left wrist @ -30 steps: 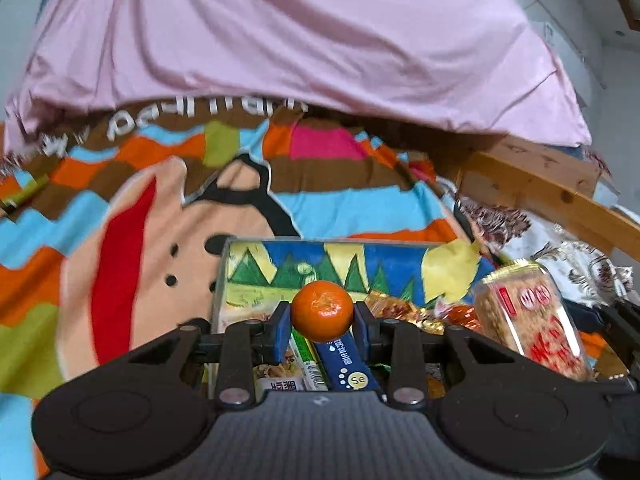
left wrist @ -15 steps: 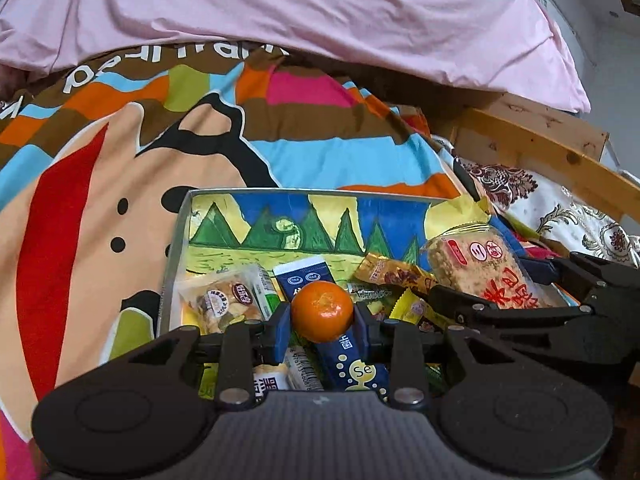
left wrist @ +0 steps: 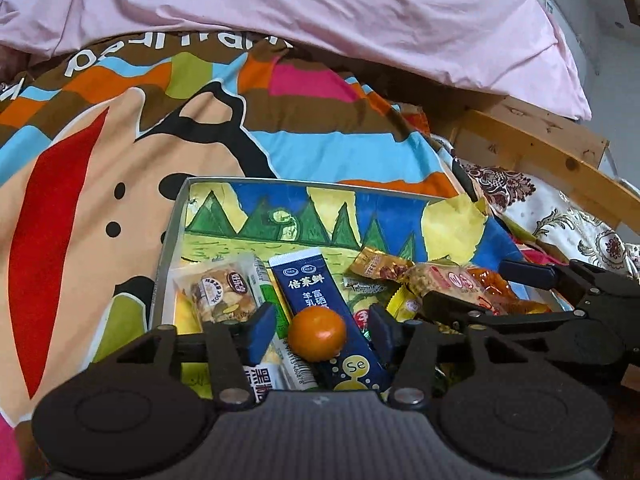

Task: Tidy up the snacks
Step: 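Carry the orange and rice-cake bag over the tray and lower them in, then open both grippers to release the orange and bag into the tray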

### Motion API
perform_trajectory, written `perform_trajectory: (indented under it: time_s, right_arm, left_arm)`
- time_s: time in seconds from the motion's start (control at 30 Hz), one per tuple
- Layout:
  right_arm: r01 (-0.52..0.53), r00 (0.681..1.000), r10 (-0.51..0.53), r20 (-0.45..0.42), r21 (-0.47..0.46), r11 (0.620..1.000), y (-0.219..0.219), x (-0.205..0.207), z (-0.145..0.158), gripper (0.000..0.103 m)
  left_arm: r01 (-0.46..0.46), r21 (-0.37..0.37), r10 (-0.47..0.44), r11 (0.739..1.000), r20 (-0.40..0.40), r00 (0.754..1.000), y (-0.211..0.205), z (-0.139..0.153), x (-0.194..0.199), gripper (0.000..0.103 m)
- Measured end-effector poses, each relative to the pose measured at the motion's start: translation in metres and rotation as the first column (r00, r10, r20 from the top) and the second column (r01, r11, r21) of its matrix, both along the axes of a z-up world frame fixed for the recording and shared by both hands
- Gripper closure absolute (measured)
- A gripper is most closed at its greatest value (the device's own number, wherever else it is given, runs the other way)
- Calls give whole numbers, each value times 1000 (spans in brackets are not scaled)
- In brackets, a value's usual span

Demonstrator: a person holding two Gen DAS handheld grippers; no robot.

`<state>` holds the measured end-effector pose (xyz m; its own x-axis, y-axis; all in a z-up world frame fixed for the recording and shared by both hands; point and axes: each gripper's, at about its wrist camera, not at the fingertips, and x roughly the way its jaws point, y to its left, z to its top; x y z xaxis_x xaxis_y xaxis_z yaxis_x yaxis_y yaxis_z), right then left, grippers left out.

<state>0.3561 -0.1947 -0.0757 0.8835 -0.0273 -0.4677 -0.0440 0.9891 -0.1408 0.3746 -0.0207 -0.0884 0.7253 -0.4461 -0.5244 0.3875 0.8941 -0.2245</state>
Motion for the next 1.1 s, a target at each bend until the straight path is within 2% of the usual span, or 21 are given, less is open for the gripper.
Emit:
perform_trajectory:
  time_s: [0.33, 0.47, 0.63, 0.87, 1.1]
  right_arm:
    - [60, 995, -64, 72, 50, 997, -11, -14, 23, 5]
    - [79, 992, -86, 91, 75, 994, -15, -26, 34, 3]
    - [109, 986, -122, 109, 121, 987, -24, -47, 49, 1]
    - [118, 983, -137, 123, 151, 981, -26, -89, 65, 1]
    - [114, 982, -137, 131, 169, 979, -27, -135, 79, 1]
  left_arm:
    - [-63, -30, 64, 998, 26, 998, 11, 10, -6, 24]
    - [-93, -38, 95, 995, 62, 994, 14, 19, -15, 13]
    - [-166, -62, 172, 984, 104, 980, 23, 33, -33, 4]
    - [-235, -67, 241, 970, 118, 963, 36, 51, -65, 1]
    - [-241, -44, 244, 970, 130, 961, 41, 66, -107, 1]
